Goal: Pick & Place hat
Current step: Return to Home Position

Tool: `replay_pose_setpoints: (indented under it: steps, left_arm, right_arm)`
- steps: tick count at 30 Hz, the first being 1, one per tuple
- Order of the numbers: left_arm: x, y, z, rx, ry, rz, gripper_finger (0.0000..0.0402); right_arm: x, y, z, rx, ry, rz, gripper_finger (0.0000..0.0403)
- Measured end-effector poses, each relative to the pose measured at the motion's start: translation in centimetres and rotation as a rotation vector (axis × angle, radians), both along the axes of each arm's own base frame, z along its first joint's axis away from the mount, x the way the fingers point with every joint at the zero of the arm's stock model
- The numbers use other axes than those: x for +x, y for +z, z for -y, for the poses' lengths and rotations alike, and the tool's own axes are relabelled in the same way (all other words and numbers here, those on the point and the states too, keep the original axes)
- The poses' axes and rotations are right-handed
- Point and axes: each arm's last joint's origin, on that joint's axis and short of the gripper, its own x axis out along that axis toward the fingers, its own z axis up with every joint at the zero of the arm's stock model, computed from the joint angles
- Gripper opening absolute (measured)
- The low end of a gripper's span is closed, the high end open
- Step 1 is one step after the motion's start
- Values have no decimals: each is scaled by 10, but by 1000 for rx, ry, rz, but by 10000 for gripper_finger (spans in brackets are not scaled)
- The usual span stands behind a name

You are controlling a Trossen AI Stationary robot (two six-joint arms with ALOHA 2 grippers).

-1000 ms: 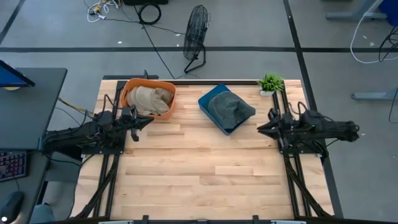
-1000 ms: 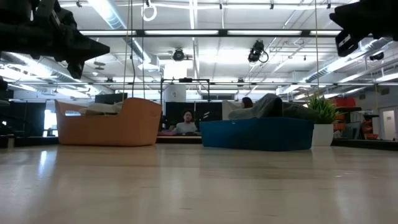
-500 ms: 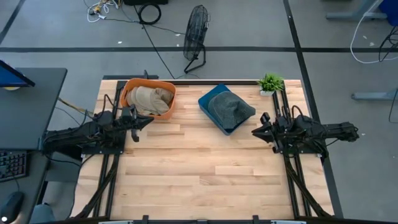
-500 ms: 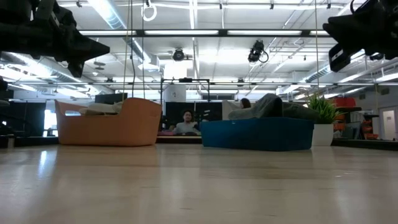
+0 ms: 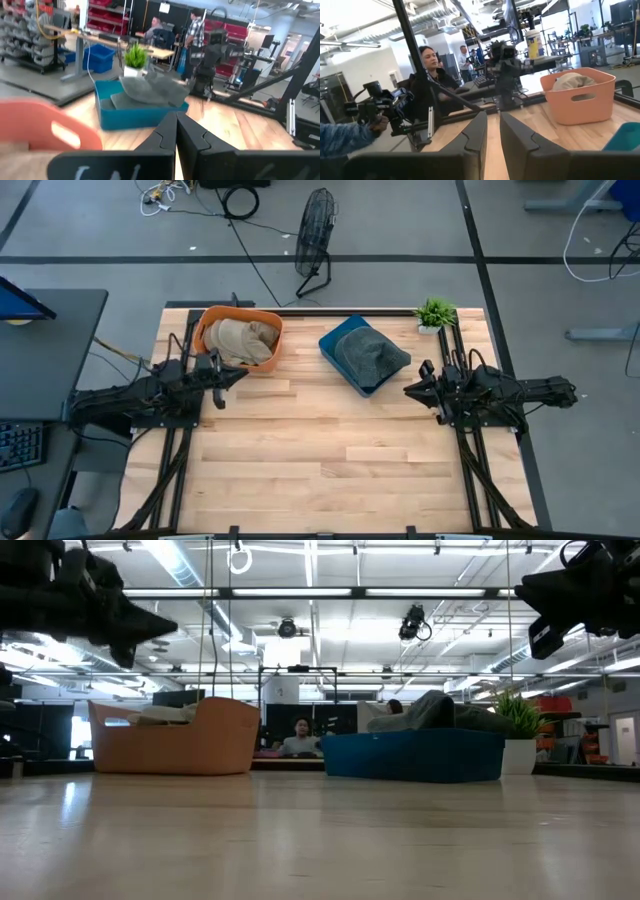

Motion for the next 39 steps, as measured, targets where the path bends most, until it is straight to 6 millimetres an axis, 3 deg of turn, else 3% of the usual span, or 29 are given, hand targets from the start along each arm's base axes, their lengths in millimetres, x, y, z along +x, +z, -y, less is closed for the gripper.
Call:
replay_pose_setpoints:
  steps: [5, 16, 29, 39]
  left_arm:
    - [5, -24, -1, -61, -7, -4, 5]
    - [4, -31, -1, -78, -8, -68, 5]
    - [5, -32, 0, -77, -13, -83, 17]
    - [5, -31, 0, -75, -12, -72, 16]
  right_arm:
    - [0, 0, 0, 1, 0, 0, 58]
    - [1, -10, 1, 56, -43, -113, 58]
    - [1, -10, 2, 60, -51, -116, 58]
    - [1, -12, 2, -29, -77, -131, 58]
